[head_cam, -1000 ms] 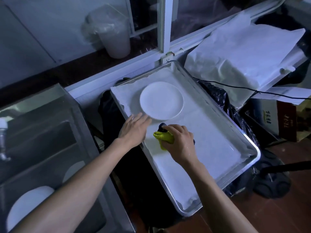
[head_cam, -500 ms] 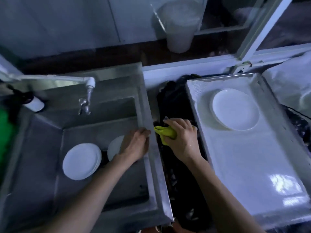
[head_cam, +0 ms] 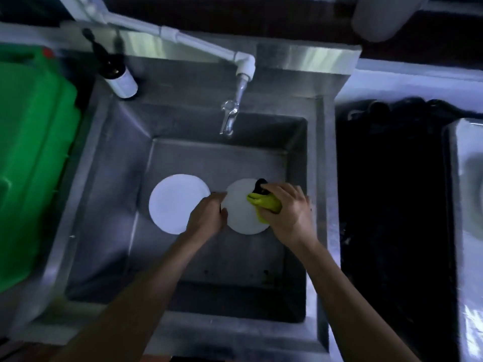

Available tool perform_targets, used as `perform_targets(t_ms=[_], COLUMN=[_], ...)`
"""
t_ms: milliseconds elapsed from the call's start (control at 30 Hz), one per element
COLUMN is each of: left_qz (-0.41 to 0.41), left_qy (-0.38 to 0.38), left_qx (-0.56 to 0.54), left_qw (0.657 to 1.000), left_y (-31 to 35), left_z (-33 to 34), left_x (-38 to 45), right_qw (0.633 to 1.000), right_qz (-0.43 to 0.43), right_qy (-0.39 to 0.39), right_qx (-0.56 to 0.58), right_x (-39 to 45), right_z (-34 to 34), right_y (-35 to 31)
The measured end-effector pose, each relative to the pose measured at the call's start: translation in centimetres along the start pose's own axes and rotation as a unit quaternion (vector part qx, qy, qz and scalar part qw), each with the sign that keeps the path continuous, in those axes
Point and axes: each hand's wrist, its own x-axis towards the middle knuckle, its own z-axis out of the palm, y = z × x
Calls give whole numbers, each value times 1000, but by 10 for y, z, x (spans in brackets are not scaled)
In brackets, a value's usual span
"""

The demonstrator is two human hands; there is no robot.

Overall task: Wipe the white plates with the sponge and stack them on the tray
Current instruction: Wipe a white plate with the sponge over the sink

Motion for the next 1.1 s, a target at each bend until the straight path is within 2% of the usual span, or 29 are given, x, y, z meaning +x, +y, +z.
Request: perform_targets(t_ms=[200,500,667,867,1033,1100], left_qz=[-80,-145,-237,-275,-269,-276], left_qy=[-41,-100,-106,-47,2,31], left_qx=[-133,-174,-268,-280,-263,-280], left_qw=[987,969,928,919,927,919], left_y=[-34,-78,-81,-80,-69,-64], left_z=[30,84,101,109,105,105], left_x=[50,111,127,126,111,106], right_qw=[999,998,996,993,992,992], right_qz=[35,55,73,99,107,107], right_qy=[-19,-25,-42,-60,-60,-57], right_qx=[-15,-20,1,21,33,34], right_x=[24,46,51,48,42,38], right_z=[55,109,128,132,126,123], right_y=[23,60,73,77,69,65])
